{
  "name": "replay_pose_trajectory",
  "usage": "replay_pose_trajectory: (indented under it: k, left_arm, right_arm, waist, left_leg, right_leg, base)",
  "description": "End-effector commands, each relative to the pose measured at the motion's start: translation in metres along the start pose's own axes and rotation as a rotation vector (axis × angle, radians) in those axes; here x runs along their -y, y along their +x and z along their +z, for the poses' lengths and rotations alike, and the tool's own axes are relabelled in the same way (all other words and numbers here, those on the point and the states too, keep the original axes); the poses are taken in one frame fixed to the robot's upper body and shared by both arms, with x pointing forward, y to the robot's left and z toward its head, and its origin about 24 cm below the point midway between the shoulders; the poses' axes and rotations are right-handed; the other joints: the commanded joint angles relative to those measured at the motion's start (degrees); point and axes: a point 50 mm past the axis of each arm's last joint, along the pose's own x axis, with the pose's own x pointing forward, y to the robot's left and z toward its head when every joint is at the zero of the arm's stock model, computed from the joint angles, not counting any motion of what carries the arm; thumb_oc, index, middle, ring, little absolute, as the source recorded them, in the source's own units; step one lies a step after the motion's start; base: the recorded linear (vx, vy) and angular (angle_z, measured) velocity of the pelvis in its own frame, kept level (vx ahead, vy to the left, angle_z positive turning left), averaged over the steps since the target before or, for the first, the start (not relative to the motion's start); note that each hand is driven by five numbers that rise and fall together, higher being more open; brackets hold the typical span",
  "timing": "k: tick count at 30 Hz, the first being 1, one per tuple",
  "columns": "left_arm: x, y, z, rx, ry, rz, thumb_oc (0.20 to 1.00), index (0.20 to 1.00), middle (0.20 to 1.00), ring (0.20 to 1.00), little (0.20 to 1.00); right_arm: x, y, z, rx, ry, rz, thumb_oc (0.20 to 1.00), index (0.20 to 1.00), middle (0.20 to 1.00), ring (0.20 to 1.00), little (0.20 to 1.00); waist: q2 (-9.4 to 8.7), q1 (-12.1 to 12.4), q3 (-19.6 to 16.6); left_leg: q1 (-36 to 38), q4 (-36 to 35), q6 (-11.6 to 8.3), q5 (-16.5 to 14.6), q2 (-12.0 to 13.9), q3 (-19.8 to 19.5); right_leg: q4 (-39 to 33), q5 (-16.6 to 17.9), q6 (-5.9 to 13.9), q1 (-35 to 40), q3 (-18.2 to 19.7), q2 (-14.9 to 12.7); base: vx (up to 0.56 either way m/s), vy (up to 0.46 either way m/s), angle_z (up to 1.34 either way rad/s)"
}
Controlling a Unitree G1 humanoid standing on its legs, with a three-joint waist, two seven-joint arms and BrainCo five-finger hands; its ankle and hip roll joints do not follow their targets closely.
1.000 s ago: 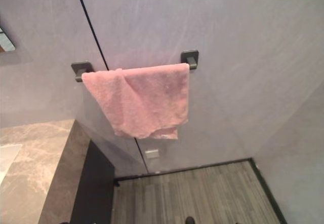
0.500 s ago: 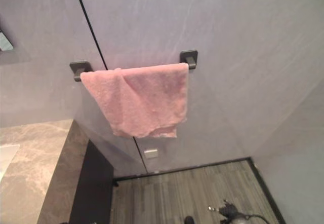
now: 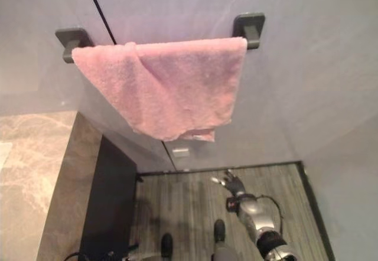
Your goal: Put brush and paste in cup on sink, flatten towel.
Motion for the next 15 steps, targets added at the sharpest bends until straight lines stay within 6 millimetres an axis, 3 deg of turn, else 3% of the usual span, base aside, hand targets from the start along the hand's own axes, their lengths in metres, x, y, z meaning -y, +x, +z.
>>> replay_pose_trajectory:
  k: [1, 4, 8, 15]
  left_arm:
    - [-0.009, 0.002, 0.005, -0.018, 0.072, 0.046, 1.000, 1.000, 1.000, 1.000, 1.000]
    - [-0.011, 0.003, 0.011, 0.011, 0.097, 0.047, 1.000, 1.000, 1.000, 1.000, 1.000]
    - [-0.012, 0.003, 0.017, 0.038, 0.099, 0.049, 1.000, 1.000, 1.000, 1.000, 1.000]
    - [-0.014, 0.003, 0.031, 0.088, 0.070, 0.074, 1.000, 1.000, 1.000, 1.000, 1.000]
  right_arm:
    - [-0.050, 0.010, 0.042, 0.153, 0.102, 0.195, 1.000, 1.000, 1.000, 1.000, 1.000]
    - [-0.078, 0.001, 0.058, 0.186, 0.034, 0.394, 1.000, 1.000, 1.000, 1.000, 1.000]
    - [-0.090, -0.009, 0.069, 0.222, 0.056, 0.511, 1.000, 1.000, 1.000, 1.000, 1.000]
    - [-0.096, -0.003, 0.078, 0.275, 0.233, 0.464, 1.000, 1.000, 1.000, 1.000, 1.000]
  waist:
    - [-2.44, 1.35, 3.52]
    - [-2.83, 2.03, 4.71]
    - [-3.31, 2.43, 5.93]
    - [-3.64, 3.02, 7.26]
  left_leg:
    - [-3.36, 0.06, -0.70, 3.91, -0.90, 1.13]
    - [-4.26, 0.06, -0.89, 4.16, -0.97, 0.47]
    - [-4.86, 0.06, -0.84, 4.27, -1.06, -0.31]
    - [-6.18, 0.06, -0.83, 4.70, -1.05, -0.77]
  right_leg:
    - [-0.08, -0.81, 3.65, 0.76, 1.45, -3.41]
    - [-0.08, -0.78, 3.84, 0.34, 0.88, -3.69]
    - [-0.08, -0.79, 3.94, 0.11, 0.48, -3.82]
    - [-0.08, -0.45, 4.05, -1.08, 0.10, -3.58]
  base:
    - [0.01, -0.004, 0.03]
    - [0.00, -0.008, 0.13]
    - [-0.01, -0.008, 0.07]
    - [0.00, -0.002, 0.00]
